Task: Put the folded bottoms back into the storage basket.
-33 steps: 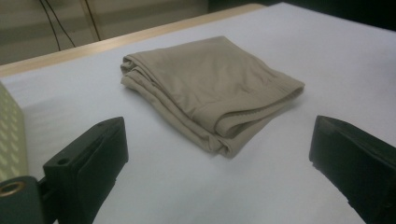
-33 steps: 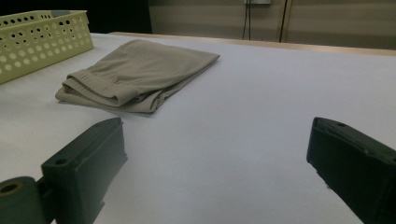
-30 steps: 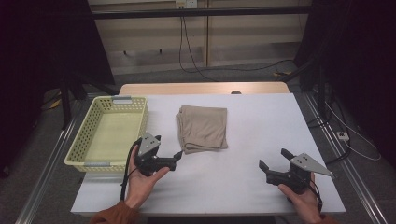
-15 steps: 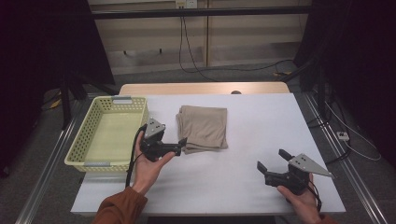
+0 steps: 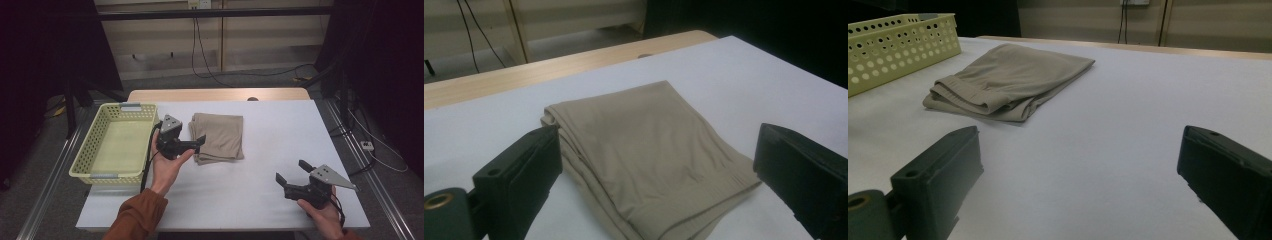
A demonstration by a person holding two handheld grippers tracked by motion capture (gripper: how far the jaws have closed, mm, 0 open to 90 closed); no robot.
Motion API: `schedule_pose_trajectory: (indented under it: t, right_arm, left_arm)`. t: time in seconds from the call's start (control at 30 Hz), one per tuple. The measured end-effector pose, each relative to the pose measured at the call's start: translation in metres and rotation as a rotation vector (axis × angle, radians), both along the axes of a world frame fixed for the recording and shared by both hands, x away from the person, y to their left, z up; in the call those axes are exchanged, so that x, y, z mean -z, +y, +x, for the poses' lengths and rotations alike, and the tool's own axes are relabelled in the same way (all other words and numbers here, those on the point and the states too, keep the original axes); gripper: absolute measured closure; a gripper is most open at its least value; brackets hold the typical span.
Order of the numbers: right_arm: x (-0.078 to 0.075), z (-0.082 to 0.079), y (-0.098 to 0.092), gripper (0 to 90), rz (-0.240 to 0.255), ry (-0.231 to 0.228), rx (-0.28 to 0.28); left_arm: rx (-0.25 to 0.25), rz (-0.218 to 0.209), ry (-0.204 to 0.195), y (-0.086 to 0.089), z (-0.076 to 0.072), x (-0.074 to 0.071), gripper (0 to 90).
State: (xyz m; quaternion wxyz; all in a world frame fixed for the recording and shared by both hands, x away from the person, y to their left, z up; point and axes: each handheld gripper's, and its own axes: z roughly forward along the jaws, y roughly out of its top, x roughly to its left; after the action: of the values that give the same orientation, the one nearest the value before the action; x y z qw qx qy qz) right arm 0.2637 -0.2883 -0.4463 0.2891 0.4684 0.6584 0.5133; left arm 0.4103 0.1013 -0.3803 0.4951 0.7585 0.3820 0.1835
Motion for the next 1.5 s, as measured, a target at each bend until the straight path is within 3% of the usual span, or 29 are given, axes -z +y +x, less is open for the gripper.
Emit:
schedule_pose_trajectory:
  t: [0.2, 0.3, 0.47, 0.57, 0.7, 0.97, 1.0, 1.03, 1.1, 1.13, 1.23, 1.3, 1.4, 1.5]
  right_arm:
    - [0.001, 0.000, 0.000, 4.7, -0.004, 0.005, 0.025]
    - [0.001, -0.002, -0.001, 4.3, 0.006, 0.004, 0.020]
    - [0.000, -0.004, -0.001, 4.1, 0.008, 0.002, 0.011]
    - [0.000, -0.004, 0.000, 4.3, 0.003, -0.001, 0.009]
    - [-0.001, -0.003, 0.000, 4.3, 0.004, -0.006, 0.008]
    - [0.000, -0.002, 0.002, 3.6, -0.006, 0.003, 0.000]
    - [0.000, -0.001, 0.003, 3.6, -0.001, 0.004, 0.003]
    - [0.000, 0.000, 0.003, 3.6, -0.003, 0.007, 0.007]
    - [0.001, 0.001, 0.003, 3.6, -0.002, 0.015, 0.008]
    - [0.001, 0.000, 0.003, 3.6, -0.005, 0.016, 0.006]
    - [0.001, 0.000, 0.003, 3.7, -0.006, 0.016, 0.006]
    - [0.000, -0.001, 0.004, 3.8, -0.011, 0.016, 0.005]
    - [0.000, -0.001, 0.005, 3.8, -0.018, 0.014, 0.002]
    - [0.001, -0.002, 0.004, 3.8, -0.018, 0.019, 0.006]
  left_arm:
    - [-0.021, 0.015, 0.017, -0.007, 0.013, 0.004, 6.9]
    - [-0.033, 0.009, 0.045, -0.008, 0.020, 0.005, 6.7]
    - [-0.054, 0.002, 0.041, -0.010, 0.030, 0.006, 6.9]
    - [-0.045, 0.027, 0.064, -0.010, 0.040, 0.011, 8.0]
    - [-0.085, 0.059, 0.088, -0.009, 0.051, 0.020, 8.1]
    - [-0.108, 0.097, 0.171, -0.009, 0.072, 0.036, 8.1]
    - [-0.110, 0.091, 0.186, -0.009, 0.074, 0.038, 8.3]
    - [-0.098, 0.081, 0.232, -0.008, 0.076, 0.040, 9.0]
    - [-0.090, 0.101, 0.245, -0.012, 0.077, 0.043, 10.6]
    - [-0.095, 0.129, 0.225, -0.013, 0.078, 0.044, 11.5]
    - [-0.106, 0.130, 0.225, -0.013, 0.081, 0.047, 12.9]
    - [-0.121, 0.126, 0.241, -0.014, 0.085, 0.051, 13.7]
    - [-0.134, 0.156, 0.247, -0.015, 0.089, 0.056, 19.7]
    - [-0.155, 0.138, 0.268, -0.015, 0.093, 0.060, 21.1]
